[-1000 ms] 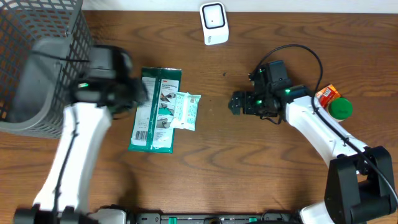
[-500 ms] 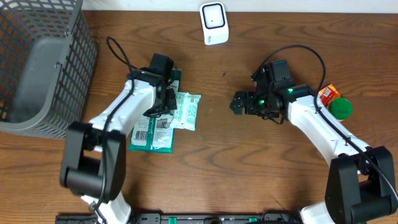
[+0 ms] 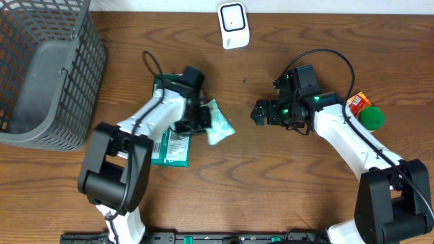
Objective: Scan the item barcode
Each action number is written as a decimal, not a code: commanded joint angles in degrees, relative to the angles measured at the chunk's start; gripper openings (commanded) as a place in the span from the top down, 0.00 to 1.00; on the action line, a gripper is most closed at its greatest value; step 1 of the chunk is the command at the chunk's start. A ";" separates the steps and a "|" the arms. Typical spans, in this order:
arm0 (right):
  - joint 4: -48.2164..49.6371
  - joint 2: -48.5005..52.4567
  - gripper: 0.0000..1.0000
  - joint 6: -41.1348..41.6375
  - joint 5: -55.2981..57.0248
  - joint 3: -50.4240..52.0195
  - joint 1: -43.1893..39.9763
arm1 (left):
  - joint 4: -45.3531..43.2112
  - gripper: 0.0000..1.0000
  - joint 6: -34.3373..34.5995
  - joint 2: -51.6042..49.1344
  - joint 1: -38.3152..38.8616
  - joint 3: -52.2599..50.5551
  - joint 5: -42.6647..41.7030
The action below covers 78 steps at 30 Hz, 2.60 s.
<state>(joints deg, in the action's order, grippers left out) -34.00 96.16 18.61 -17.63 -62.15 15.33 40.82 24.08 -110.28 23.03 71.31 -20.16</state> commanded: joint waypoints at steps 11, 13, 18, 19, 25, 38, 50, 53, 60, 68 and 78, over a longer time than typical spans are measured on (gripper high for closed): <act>-0.74 -0.26 0.01 -0.90 -0.63 -0.74 -0.24 | -4.63 0.86 1.33 0.44 10.58 0.28 4.02; -0.98 -0.26 0.01 -0.87 -0.66 -0.74 -0.59 | -4.04 0.86 1.33 1.84 9.68 0.59 5.81; -1.01 -0.26 0.01 -0.90 -0.66 -0.74 -1.33 | -4.35 0.84 1.33 6.43 6.51 0.87 12.33; -1.01 -0.26 0.01 -0.90 -0.66 -0.74 -1.38 | -4.79 0.83 1.31 6.97 5.81 0.87 13.68; -0.98 -0.26 0.01 -0.92 -0.63 -0.74 -1.38 | -6.12 0.83 1.33 6.38 4.15 0.79 14.27; -0.87 -0.26 0.01 -0.92 -0.61 -0.74 -1.38 | -8.85 0.83 3.48 -0.85 11.13 0.04 12.76; -0.92 -0.26 0.01 -0.90 -0.63 -0.74 -1.38 | -9.42 0.83 3.65 2.71 13.66 1.44 14.43; -0.94 -0.26 0.01 -0.90 -0.63 -0.74 -1.38 | -9.46 0.83 3.65 6.14 12.39 1.99 16.74; -0.92 -0.26 0.01 -0.90 -0.66 -0.74 -1.38 | -7.56 0.83 2.78 9.90 6.97 1.99 20.00; -0.74 -0.26 0.01 -0.90 -0.90 -0.74 -1.36 | -5.29 0.84 2.75 6.19 2.69 0.59 19.37; 0.37 -0.26 0.01 -1.86 -0.87 -0.66 0.11 | -6.45 0.83 2.84 -3.54 3.43 0.15 19.15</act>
<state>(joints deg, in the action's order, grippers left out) -34.26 96.16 18.59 -18.06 -62.15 14.55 34.68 27.16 -111.48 26.37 72.31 -1.32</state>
